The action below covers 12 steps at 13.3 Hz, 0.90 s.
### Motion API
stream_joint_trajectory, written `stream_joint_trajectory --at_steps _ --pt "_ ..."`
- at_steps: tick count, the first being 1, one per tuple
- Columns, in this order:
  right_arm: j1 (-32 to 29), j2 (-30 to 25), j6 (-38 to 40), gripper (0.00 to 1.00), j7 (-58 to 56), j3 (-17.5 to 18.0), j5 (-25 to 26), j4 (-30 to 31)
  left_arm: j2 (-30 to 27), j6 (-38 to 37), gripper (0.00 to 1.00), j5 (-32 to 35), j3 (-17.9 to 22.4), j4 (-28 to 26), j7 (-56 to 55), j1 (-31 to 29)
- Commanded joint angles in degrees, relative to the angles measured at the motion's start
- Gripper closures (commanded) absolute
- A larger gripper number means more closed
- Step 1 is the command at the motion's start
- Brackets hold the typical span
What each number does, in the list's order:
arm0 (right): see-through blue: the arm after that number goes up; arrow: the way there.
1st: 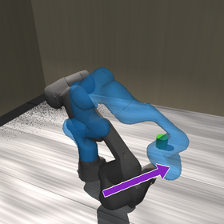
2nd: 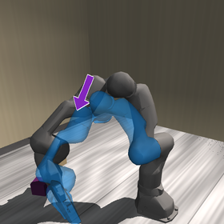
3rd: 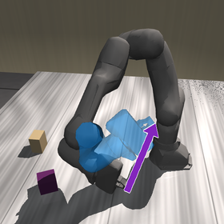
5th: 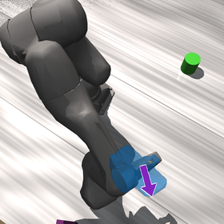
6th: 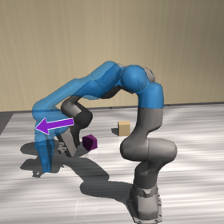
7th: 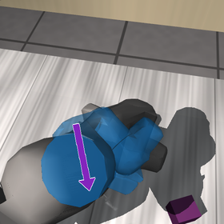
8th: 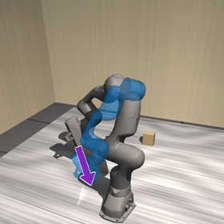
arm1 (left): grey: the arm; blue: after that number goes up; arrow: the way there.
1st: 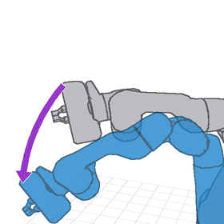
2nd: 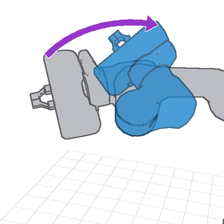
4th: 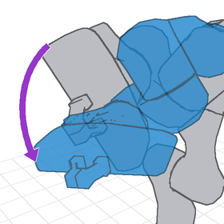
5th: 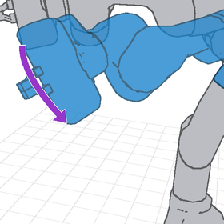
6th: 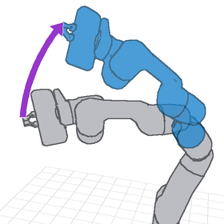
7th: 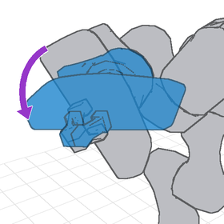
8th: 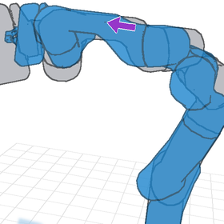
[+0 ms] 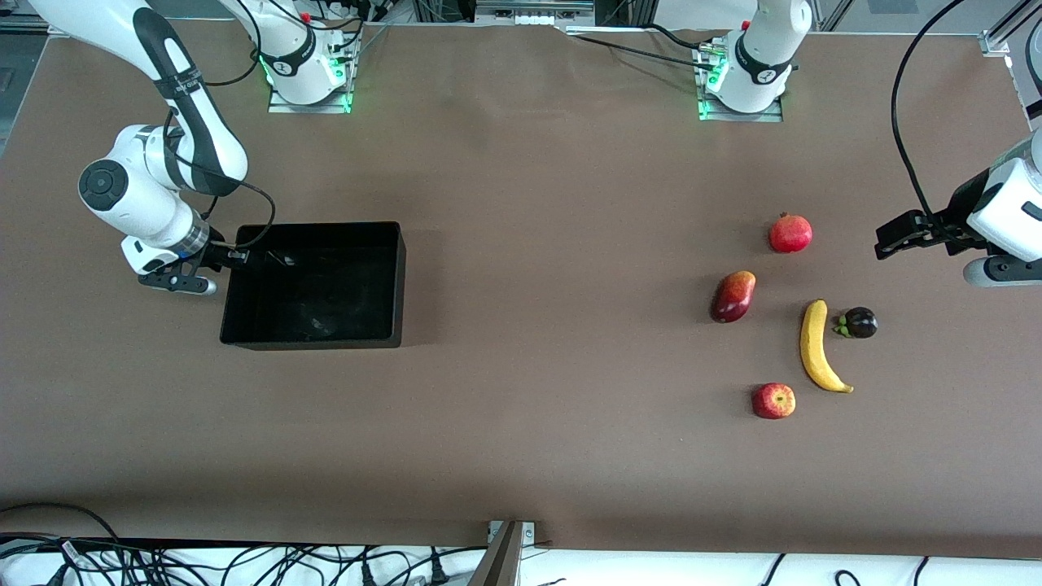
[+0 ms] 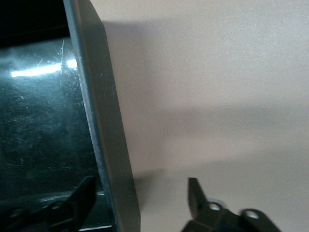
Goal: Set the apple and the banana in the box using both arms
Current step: 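Lower the right gripper and grasp the black box rim, then drag the black box with the right gripper toward the fruit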
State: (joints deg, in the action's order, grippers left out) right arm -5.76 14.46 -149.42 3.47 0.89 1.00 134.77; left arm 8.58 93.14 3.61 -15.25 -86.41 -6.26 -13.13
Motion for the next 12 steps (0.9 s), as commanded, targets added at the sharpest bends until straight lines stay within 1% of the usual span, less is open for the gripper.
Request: stream_joint_trajectory --at_steps 1,3,4,5,9,10,12 --pt "-0.74 -0.48 -0.96 0.68 0.31 0.96 -0.74 0.49 0.56 -0.59 0.0 -1.68 -0.04 1.5 -0.24 -0.23" --pt "-0.74 -0.57 -0.96 0.87 0.4 0.96 -0.74 0.4 0.56 -0.59 0.0 -1.68 -0.04 1.5 -0.24 -0.23" --pt "-0.74 -0.57 -0.87 0.94 0.49 0.96 -0.74 0.4 0.56 -0.59 0.0 -1.68 -0.04 1.5 -0.24 -0.32" --pt "-0.74 -0.57 -0.96 0.99 0.49 0.96 -0.74 0.4 0.56 -0.59 0.0 -1.68 -0.04 1.5 -0.24 -0.32" --pt "-0.74 -1.18 -0.35 1.0 1.27 2.1 -0.74 -1.17 0.56 -0.59 0.0 -1.68 -0.13 1.5 -0.24 -0.32" --pt "-0.74 -1.71 -0.17 1.0 1.45 2.97 -0.74 -1.7 0.56 -0.59 0.0 -1.68 -0.04 1.5 -0.24 -0.32" --pt "-0.74 -1.98 1.05 1.0 1.46 3.07 -0.74 -3.19 0.56 -0.59 0.0 -1.68 -0.13 1.5 -0.24 -0.32"
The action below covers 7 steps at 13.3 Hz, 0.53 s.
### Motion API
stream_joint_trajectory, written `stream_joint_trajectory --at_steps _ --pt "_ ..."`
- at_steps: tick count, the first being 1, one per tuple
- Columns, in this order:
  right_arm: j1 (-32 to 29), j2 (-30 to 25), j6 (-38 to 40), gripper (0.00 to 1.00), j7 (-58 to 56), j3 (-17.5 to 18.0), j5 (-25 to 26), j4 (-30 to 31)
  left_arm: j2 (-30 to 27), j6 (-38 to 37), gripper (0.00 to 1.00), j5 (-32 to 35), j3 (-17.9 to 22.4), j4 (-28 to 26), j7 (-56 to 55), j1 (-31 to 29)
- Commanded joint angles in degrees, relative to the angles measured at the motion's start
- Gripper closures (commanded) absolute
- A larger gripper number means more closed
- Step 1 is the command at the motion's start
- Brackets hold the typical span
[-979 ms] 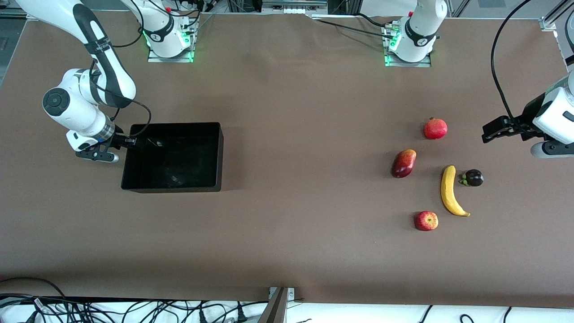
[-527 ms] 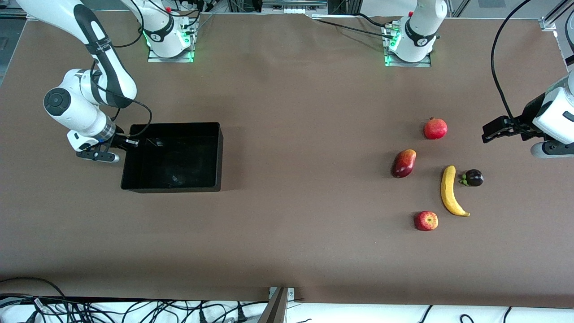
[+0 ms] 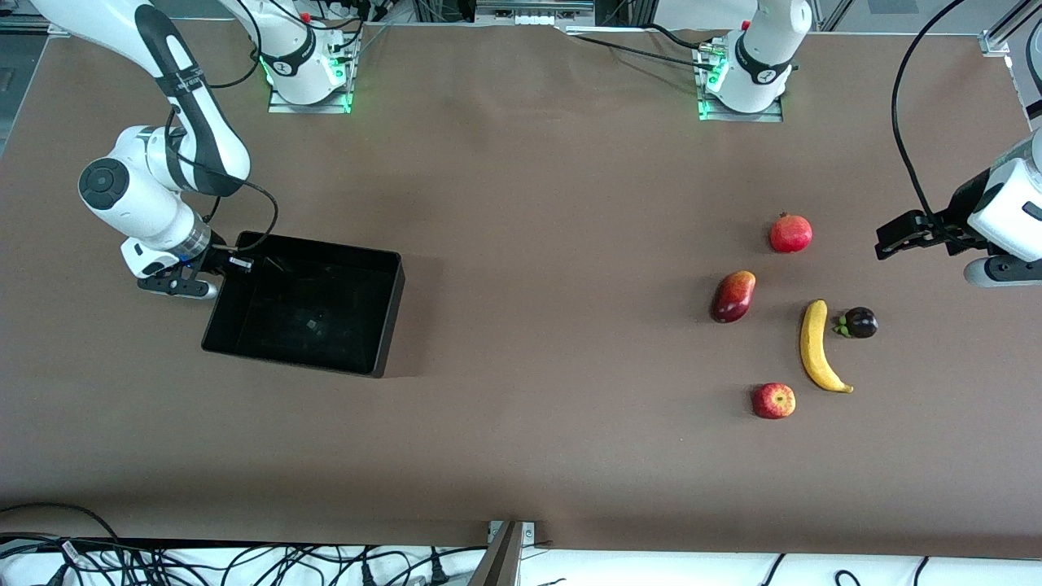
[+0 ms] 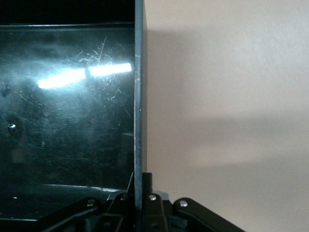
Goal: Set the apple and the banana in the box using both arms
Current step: 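Drag the black box with the right gripper toward the fruit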
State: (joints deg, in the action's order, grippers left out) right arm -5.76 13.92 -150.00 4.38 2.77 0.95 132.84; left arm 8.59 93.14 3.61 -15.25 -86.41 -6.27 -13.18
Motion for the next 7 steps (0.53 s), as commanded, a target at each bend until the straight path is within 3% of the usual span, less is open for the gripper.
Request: stream_joint_trajectory --at_steps 1,7 --pt "-0.74 -1.52 4.25 1.0 0.45 1.27 -0.6 -2.83 0.55 -0.59 0.0 -1.68 -0.05 1.5 -0.24 -0.27" --pt "0.05 -1.0 27.1 1.0 0.54 1.45 -3.57 -19.17 0.55 -0.59 0.0 -1.68 -0.05 1.5 -0.24 -0.27"
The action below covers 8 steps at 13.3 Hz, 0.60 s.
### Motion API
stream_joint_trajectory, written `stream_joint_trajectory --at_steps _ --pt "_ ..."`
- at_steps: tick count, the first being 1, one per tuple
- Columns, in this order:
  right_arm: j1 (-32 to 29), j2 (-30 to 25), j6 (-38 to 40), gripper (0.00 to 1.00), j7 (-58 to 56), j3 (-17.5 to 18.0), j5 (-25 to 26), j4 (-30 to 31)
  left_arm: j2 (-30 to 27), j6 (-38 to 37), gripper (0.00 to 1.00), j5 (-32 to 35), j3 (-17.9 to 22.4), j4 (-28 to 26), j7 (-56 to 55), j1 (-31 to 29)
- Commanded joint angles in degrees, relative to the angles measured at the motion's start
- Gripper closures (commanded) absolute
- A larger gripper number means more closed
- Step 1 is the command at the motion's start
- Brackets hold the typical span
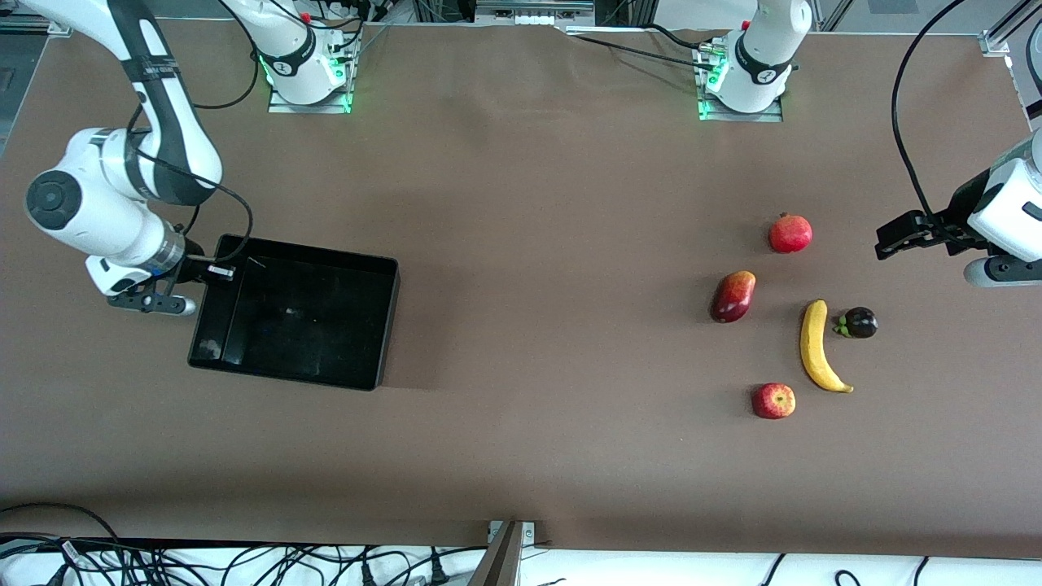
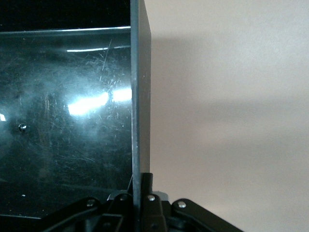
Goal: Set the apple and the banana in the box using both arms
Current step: 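Drag the black box with the right gripper toward the fruit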
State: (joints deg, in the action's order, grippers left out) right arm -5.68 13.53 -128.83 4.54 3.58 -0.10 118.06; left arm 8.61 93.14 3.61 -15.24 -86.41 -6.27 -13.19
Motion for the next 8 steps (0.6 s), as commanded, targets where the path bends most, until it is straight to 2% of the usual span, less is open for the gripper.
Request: stream_joint_trajectory --at_steps 1,4,8 --pt "0.14 -0.61 8.92 1.0 0.3 0.64 -3.93 -6.94 0.53 -0.59 0.0 -1.68 -0.14 1.5 -0.23 -0.25" --pt "2.77 0.18 19.81 1.0 0.21 0.64 -5.87 -17.13 0.61 -0.59 0.0 -1.68 -0.05 1.5 -0.32 -0.17" --pt "13.82 1.66 20.12 1.0 1.52 0.82 -5.96 -18.92 0.62 -0.5 0.0 -1.59 -0.05 1.59 -1.55 0.36"
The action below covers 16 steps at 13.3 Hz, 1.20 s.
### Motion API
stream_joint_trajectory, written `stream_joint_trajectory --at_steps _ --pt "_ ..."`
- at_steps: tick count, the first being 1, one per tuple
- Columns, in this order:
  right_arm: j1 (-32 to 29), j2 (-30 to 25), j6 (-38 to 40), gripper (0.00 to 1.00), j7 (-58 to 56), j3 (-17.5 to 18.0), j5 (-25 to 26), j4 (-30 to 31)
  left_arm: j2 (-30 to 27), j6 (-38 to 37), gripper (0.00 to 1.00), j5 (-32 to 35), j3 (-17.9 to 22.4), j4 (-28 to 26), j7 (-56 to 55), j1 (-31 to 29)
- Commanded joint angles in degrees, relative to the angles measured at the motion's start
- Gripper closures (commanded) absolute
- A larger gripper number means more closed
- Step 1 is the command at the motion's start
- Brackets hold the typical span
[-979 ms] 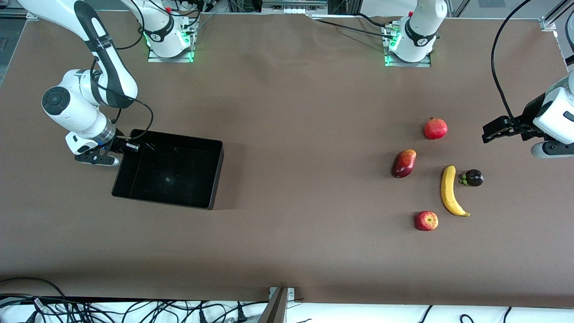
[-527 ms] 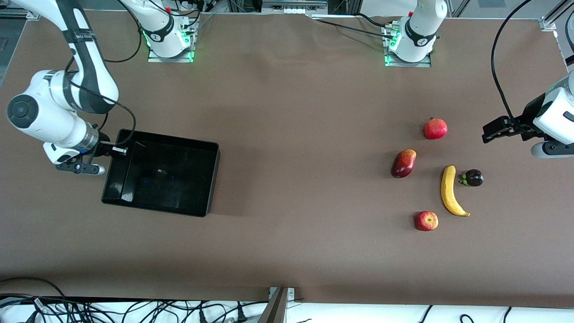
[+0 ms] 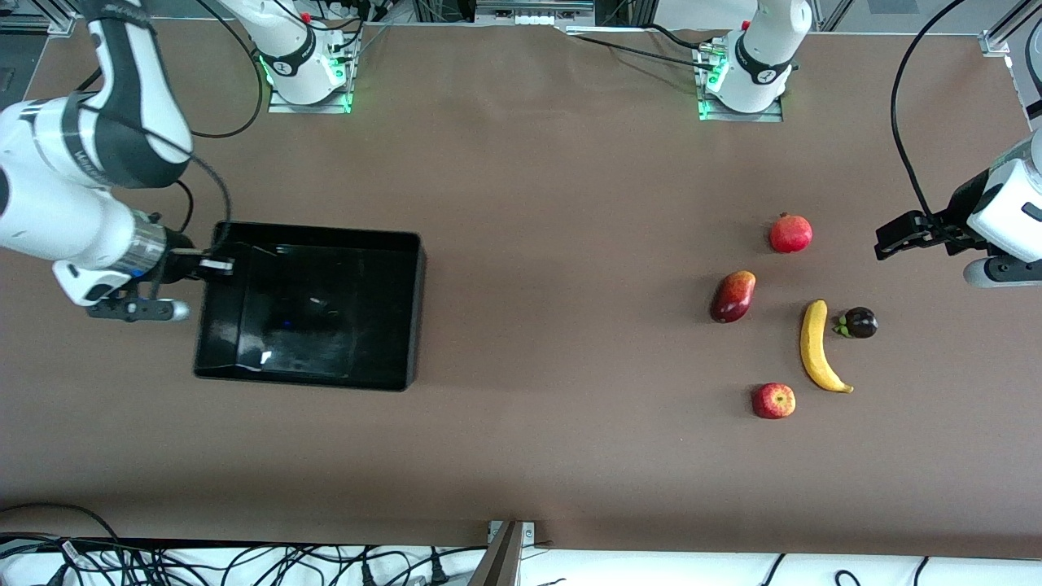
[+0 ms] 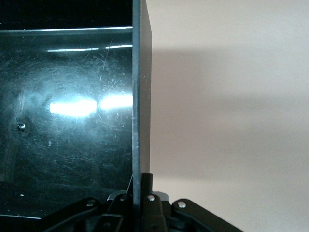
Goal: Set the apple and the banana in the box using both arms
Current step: 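Drag the black box with the right gripper toward the fruit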
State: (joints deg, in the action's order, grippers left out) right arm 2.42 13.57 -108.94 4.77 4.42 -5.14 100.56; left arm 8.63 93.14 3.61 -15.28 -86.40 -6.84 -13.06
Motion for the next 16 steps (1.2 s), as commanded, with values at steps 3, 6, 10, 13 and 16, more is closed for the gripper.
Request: stream_joint_trajectory --at_steps 3,6,10,13,16 --pt "15.49 9.78 -3.29 1.0 14.95 0.15 -0.66 -8.61 0.59 -0.5 0.0 -1.42 -0.1 1.59 -0.37 0.23" --pt "24.46 16.2 -8.98 1.0 23.35 -0.02 -0.13 -13.97 0.51 -0.5 0.0 -1.59 -0.27 1.68 -0.89 0.31" --pt "31.4 23.41 -13.66 1.0 24.4 -0.2 -0.13 -18.54 0.07 -0.68 0.0 -2.03 -1.06 1.68 -0.98 0.31" --pt "37.29 27.9 -18.48 1.0 34.59 -1.16 1.79 -21.37 -0.2 -0.94 0.0 -2.03 -1.94 1.76 -1.42 0.22" --pt "41.51 29.76 -19.29 1.0 42.22 -3.0 4.78 -21.37 -0.11 -1.03 0.0 -1.86 -0.63 1.76 -1.68 3.03"
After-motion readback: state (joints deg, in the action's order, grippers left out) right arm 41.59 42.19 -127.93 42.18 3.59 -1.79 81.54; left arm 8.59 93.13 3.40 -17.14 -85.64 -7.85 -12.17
